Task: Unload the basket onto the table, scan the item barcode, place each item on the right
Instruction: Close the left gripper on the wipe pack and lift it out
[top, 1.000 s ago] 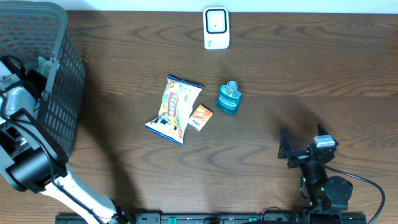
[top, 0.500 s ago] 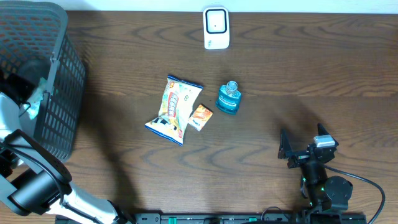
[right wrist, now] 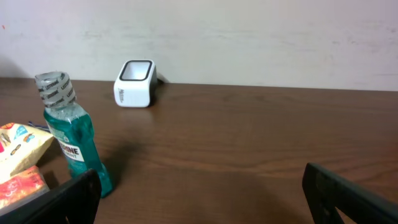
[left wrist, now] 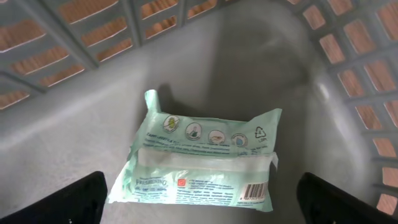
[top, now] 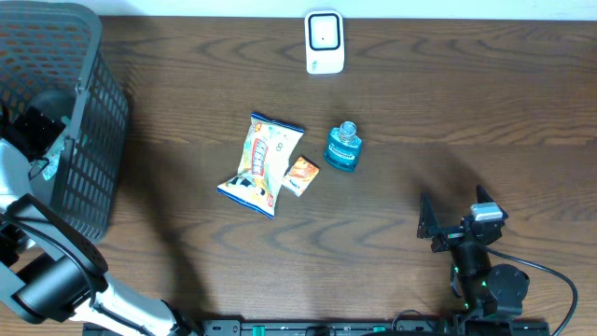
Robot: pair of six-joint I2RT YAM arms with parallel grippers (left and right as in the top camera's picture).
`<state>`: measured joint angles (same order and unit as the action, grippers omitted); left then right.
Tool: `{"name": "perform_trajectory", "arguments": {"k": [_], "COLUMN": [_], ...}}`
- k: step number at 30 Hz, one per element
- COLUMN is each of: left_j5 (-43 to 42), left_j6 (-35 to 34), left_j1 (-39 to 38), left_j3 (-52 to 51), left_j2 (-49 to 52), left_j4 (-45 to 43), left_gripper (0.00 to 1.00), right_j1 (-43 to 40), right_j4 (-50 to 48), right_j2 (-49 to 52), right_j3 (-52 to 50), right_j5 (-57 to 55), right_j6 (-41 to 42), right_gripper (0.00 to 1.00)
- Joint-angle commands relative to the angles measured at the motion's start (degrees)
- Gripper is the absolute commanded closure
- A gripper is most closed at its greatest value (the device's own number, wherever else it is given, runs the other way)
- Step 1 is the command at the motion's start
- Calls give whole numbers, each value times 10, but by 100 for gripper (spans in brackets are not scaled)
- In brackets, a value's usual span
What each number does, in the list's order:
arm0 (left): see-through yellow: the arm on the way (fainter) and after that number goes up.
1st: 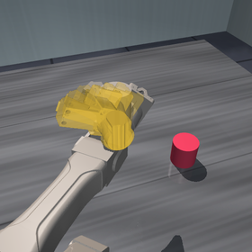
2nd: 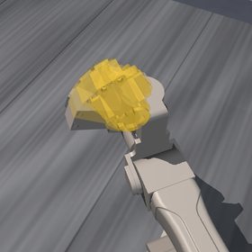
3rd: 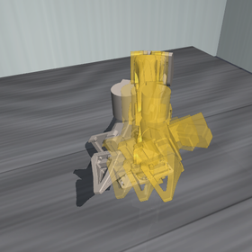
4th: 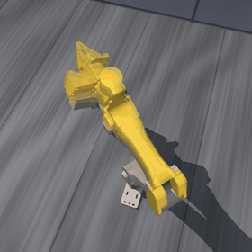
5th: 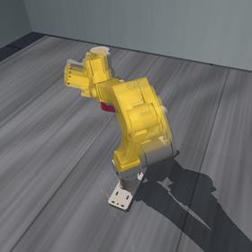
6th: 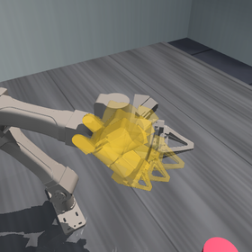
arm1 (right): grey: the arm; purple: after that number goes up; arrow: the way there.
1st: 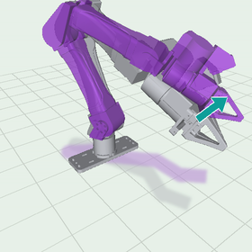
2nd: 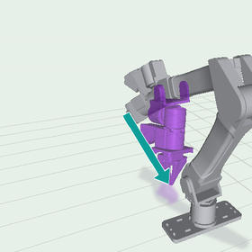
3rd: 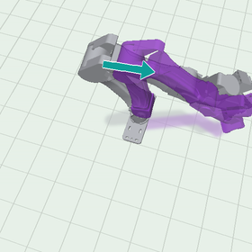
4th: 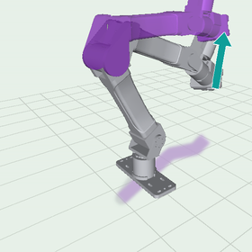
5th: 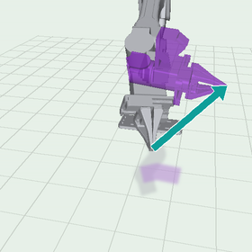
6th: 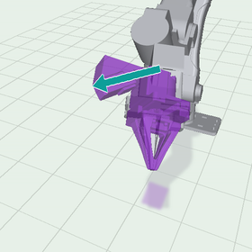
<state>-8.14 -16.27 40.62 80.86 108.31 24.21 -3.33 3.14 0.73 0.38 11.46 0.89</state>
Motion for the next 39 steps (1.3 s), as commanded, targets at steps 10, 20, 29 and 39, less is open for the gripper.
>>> {"name": "perform_trajectory", "arguments": {"k": [10,20,29,39], "left_j5": [100,191,191,172], "left_j6": [-258,-408,-627,-678], "left_j1": [-24,-70,-79,-79], "left_j3": [-7,-8,-8,-8], "left_j2": [-1,15,28,87], "left_j4": [49,64,16,-12], "left_gripper": [2,2,2,2], "right_j1": [0,0,0,0], "right_j4": [2,2,2,2], "right_j2": [-1,-1,-1,-1], "right_j3": [-1,-1,-1,-1], "right_j5": [-4,-4,-4,-4], "right_j6": [8,8,8,8], "right_gripper": [1,1,1,1]}}
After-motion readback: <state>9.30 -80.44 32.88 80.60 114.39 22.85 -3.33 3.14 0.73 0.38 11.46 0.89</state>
